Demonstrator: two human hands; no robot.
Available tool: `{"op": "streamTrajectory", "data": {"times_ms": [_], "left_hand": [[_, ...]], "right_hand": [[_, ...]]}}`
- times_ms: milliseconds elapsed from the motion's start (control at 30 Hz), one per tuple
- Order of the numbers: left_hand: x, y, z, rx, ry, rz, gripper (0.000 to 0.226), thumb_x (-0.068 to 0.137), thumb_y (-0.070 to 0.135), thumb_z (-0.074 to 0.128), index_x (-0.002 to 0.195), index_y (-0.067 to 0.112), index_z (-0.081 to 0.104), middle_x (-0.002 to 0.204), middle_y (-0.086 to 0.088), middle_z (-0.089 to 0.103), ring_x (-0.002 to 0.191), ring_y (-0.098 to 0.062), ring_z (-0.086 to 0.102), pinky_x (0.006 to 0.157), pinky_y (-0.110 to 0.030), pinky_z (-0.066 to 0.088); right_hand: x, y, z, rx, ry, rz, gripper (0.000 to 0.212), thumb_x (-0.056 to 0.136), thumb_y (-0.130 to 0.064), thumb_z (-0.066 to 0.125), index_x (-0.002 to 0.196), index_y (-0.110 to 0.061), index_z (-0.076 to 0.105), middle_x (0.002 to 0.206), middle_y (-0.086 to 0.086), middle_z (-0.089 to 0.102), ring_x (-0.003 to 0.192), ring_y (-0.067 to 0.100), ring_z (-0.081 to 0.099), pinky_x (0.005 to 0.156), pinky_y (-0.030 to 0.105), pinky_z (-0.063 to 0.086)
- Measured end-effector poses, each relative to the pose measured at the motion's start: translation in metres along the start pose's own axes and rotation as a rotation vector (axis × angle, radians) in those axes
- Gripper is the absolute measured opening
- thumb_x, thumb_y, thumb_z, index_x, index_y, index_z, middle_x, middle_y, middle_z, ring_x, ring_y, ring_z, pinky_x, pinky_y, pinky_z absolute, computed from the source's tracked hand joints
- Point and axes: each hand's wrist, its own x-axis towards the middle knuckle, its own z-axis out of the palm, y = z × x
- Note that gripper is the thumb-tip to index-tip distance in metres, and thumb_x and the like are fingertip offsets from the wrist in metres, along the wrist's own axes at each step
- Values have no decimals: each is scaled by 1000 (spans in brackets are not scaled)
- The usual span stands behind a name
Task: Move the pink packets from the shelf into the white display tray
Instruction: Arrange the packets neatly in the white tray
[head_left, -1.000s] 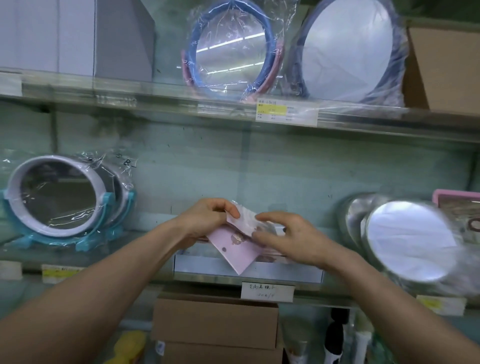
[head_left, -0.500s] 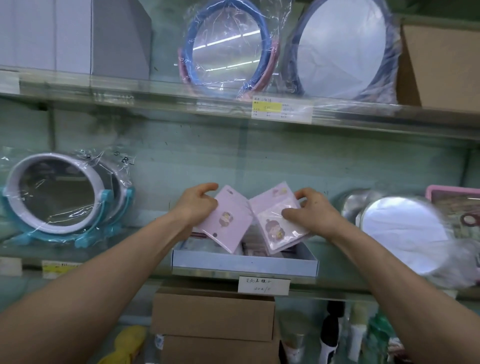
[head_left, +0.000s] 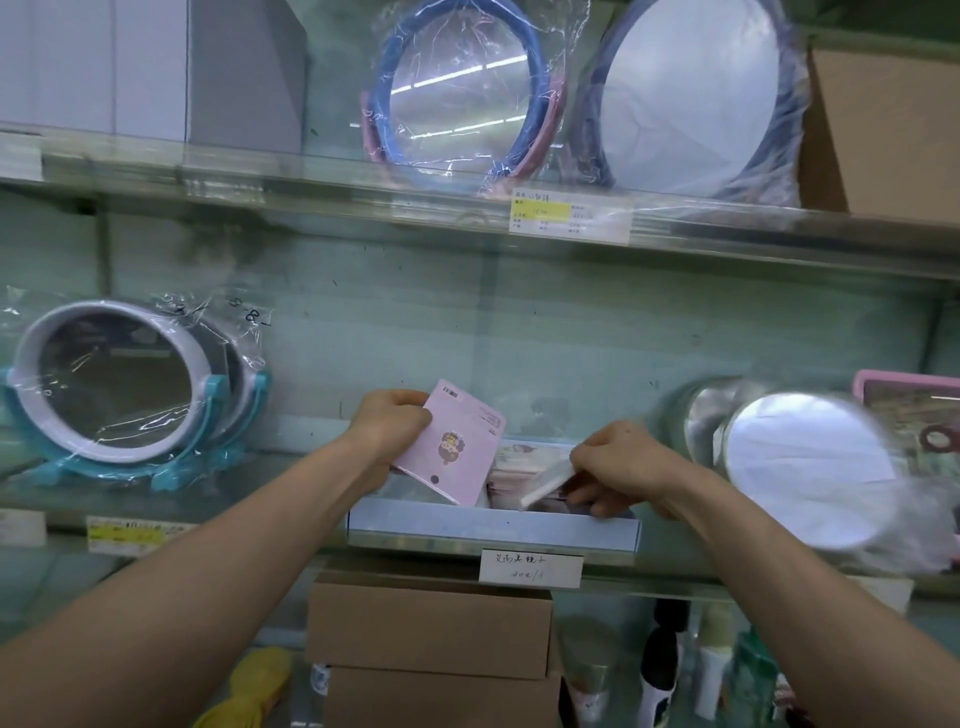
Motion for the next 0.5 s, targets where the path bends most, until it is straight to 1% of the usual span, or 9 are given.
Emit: {"op": "streamTrajectory", "data": {"times_ms": [67,167,267,333,400,433,500], "left_hand": [[1,-1,-2,0,-3,-3,29,89,-7,44,86,15,64,75,-6,65,64,-24,61,71,-34,53],[1,-2,-6,-2,-5,-9,28,89,-7,45,91,13,65,82,-10,67,69,-26,62,75,-35,54],[1,-2,-9,-8,-10,-12,28,89,-7,45,95,11,66,86,-11,68,71,-27,63,73,-32,53],[1,-2,-11,-13,-15,-16,27,89,-6,45,96,11,66,82,-9,67,69,-25,62,69,-31,53],[0,-1,-12,-28,-18,-20,26,90,-6,46,97,10,65,80,-7,66,68,-24,62,68,-30,52],[-1,-1,-13,-34,-21,-22,26,90,-6,46,97,10,65,79,-7,66,67,-23,62,67,-30,52],[-2,0,-14,-38,-29,-26,25,90,-6,47,99,10,65,78,-7,66,65,-22,62,61,-27,53]], "right_hand": [[0,-1,3,-47,-36,-2,24,90,-5,48,97,9,67,81,16,70,56,15,65,44,20,52],[-1,-3,2,-178,-78,4,22,88,-12,57,95,5,69,74,10,69,53,13,59,44,18,49],[3,-4,3,-327,-53,-6,20,82,-12,62,89,5,70,61,5,68,44,13,55,43,18,45],[7,-5,6,-446,-11,-17,13,78,-15,63,81,-3,68,50,0,63,42,13,54,49,21,47],[9,-5,10,-615,27,-34,12,73,-23,65,77,-11,66,55,-1,64,51,16,58,60,26,50],[9,-6,11,-693,36,-39,14,72,-27,66,77,-14,66,60,-1,65,55,17,59,62,26,49],[8,-9,11,-769,16,-33,14,72,-29,66,75,-16,66,63,-1,65,54,17,57,61,24,46]]}}
